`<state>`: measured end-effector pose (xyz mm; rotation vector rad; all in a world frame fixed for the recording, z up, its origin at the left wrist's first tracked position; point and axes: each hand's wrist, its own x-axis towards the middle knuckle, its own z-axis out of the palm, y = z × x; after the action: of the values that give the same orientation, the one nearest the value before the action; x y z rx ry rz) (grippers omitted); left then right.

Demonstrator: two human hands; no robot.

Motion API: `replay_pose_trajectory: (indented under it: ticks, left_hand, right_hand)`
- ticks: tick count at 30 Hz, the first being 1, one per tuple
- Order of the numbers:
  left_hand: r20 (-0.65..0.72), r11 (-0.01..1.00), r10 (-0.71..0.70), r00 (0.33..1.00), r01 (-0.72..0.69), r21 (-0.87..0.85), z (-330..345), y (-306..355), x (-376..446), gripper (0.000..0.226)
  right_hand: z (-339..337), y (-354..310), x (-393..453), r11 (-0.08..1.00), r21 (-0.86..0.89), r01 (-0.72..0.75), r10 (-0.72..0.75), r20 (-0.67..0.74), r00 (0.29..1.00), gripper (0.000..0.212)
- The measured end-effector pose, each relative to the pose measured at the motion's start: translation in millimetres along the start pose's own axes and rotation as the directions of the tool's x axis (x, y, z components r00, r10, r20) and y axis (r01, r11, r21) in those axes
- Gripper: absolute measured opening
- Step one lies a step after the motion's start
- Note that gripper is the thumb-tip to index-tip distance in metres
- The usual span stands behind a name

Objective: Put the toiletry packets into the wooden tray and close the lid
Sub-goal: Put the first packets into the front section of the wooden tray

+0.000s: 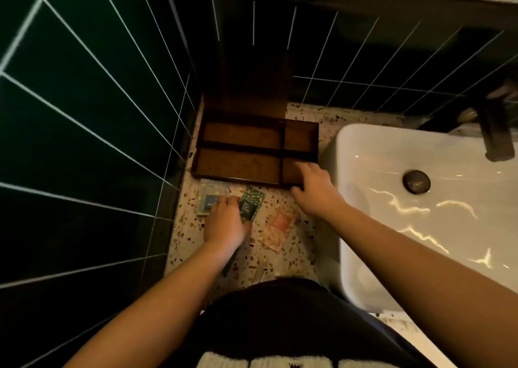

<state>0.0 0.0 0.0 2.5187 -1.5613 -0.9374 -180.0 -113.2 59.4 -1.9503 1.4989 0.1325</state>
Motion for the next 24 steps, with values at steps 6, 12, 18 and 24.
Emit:
replay_pose_trajectory:
  ticks: [6, 12, 18, 24]
  left_hand:
    - [0.016, 0.993, -0.044, 0.999, 0.042, 0.106, 16, 5, 8, 0.052]
    - [-0.047, 0.996, -0.060, 0.997, 0.063, 0.061, 15, 8, 14, 0.025]
    - [0.087, 0.997, -0.074, 0.993, 0.071, 0.043, 14, 4, 8, 0.018]
    - [-0.043, 0.997, 0.017, 0.999, -0.021, -0.079, -26, 17, -3, 0.043]
  right_hand:
    - [3, -2, 27, 0.980, -0.184, -0.068, 0.095, 0.143, 0.985, 0.062]
    - [5, -4, 24, 0.958, -0.283, -0.046, 0.108, 0.208, 0.972, 0.030]
    - [6, -3, 16, 0.950, -0.312, 0.008, 0.056, 0.197, 0.979, 0.043]
    - [9, 0, 8, 0.955, -0.296, 0.021, 0.027, 0.157, 0.987, 0.047]
